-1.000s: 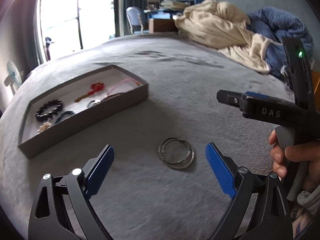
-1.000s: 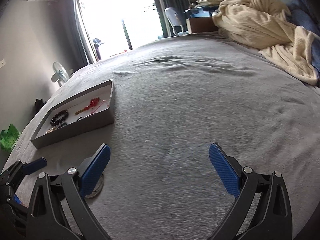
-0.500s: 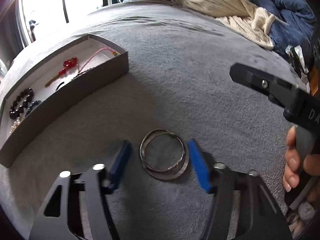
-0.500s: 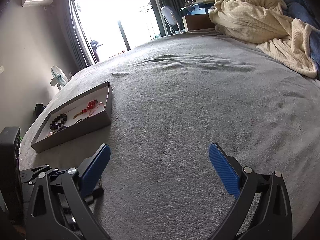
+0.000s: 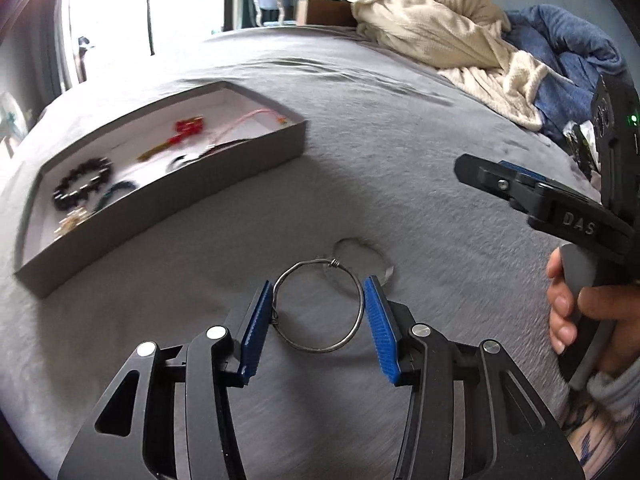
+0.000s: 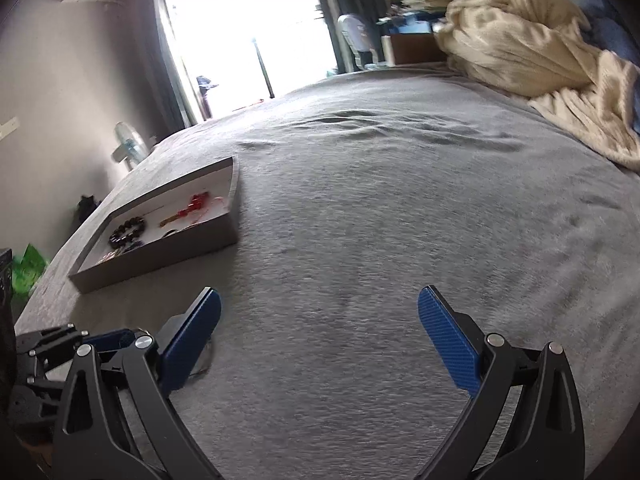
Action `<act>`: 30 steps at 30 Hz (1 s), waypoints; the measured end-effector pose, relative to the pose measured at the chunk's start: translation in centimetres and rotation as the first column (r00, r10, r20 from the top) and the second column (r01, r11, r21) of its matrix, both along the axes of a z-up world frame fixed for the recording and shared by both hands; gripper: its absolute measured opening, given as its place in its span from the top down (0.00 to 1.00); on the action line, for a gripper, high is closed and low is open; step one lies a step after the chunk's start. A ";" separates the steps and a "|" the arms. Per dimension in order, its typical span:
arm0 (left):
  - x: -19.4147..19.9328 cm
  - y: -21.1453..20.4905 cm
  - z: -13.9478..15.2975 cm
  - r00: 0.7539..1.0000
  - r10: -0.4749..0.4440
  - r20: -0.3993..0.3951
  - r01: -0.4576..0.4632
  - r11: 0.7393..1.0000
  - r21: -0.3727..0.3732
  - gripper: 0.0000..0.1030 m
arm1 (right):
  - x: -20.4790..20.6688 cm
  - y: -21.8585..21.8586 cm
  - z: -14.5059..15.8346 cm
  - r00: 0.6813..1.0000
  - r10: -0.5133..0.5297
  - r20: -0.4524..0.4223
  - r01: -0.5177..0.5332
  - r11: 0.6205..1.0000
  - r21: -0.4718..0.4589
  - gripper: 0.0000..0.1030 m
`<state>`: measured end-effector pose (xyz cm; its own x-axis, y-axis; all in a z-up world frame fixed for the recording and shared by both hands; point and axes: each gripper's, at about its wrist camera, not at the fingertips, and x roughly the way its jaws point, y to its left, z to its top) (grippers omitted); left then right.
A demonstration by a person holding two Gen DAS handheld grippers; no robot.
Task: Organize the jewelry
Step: 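Grasp one silver bangle with the left tool while the right tool grasps the other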
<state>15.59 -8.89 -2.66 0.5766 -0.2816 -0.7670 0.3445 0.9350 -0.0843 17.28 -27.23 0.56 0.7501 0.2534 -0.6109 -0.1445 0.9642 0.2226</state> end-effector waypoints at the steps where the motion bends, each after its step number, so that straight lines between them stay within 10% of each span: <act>1: -0.2 0.6 0.0 1.000 0.009 0.002 -0.009 1.000 0.002 0.53 | -0.1 0.7 0.0 0.999 0.033 0.001 -0.033 0.999 -0.005 0.05; 16: -2.4 12.0 -0.4 0.967 0.255 0.008 -0.254 0.966 -0.037 0.53 | 0.0 8.8 -1.5 0.943 0.314 -0.107 -0.327 0.937 -0.127 0.09; 20: -2.5 12.2 -0.6 0.964 0.266 0.016 -0.265 0.963 -0.037 0.53 | 1.1 9.8 -3.1 0.922 0.329 -0.206 -0.360 0.923 -0.139 0.32; 30: -2.9 11.1 -1.0 0.969 0.241 0.056 -0.241 0.970 0.000 0.40 | 1.1 10.6 -3.8 0.919 0.322 -0.228 -0.367 0.911 -0.190 0.34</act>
